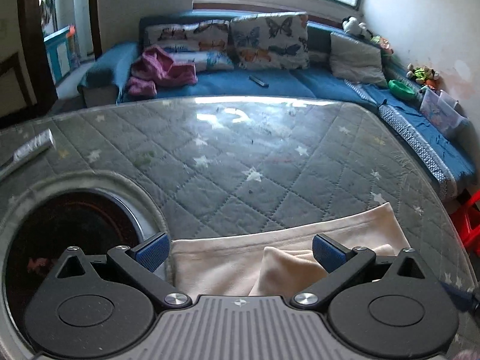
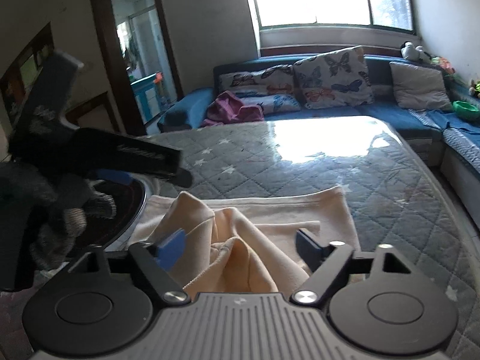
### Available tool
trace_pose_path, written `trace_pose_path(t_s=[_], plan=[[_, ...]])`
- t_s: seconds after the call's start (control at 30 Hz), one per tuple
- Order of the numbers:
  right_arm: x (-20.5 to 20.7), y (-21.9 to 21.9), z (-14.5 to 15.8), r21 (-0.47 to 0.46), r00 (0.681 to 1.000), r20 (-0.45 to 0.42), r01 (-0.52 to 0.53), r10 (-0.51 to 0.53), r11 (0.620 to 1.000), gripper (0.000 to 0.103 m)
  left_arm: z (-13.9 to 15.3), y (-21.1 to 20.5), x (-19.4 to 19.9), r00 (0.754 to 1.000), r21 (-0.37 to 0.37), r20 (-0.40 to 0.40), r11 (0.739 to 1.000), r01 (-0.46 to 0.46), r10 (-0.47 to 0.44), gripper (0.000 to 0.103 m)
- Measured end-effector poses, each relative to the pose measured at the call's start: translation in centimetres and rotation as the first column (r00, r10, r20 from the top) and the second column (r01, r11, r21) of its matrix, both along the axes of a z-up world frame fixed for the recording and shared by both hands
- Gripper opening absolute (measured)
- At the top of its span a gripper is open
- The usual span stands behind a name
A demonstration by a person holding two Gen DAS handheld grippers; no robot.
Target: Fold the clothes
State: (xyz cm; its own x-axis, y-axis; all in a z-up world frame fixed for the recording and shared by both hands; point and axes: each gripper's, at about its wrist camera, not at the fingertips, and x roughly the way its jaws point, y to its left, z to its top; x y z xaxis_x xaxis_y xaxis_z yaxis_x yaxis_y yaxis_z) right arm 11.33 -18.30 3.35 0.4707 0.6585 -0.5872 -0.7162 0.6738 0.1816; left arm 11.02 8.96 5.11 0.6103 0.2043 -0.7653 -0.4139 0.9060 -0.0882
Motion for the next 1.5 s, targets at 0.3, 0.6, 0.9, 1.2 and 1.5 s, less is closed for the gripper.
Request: trace_pose_path(t_s=[0.3,0.6,0.9,1.2,1.5], plan=[[1.2,1.4,-1.7,-0.021,0.997,-0.051,-0.065,0.064,0.998,0.043,-2.4,1.1,1.1,0.998,-0.155,-0.066,0.988,-0.011,0.0,0.067],[-0.4,1.0,-1.3,-0.007,0.994,-0.007,-0.108,0.108,0.994,0.007,-1.9,0.8,-1.6,0.997,-0.255,-0.003,0.964,0.074,-0.077,0.015],[-4.9,-1.7,1.0,0.036,0.98,0.038,-0.197,0.195,0.98,0.006,0.8,0.2,-8.6,0.988,-0.256,0.109,0.957,0.138,-0.114,0.012],[-10.5,-3.9,0.3,-0.026,0.937,-0.021,-0.348,0.348,0.937,0.006,-0.5,-0.5,-15.3,0.98,-0.282,0.123,0.942,0.184,-0.154,0.013],[-9.3,-4.0,0.9,-0.065,0.943,0.007,-0.331,0.332,0.942,0.025,-3.1,-0.3,-18.0,0.985,-0.286,0.074,0.943,0.171,-0.156,0.018]])
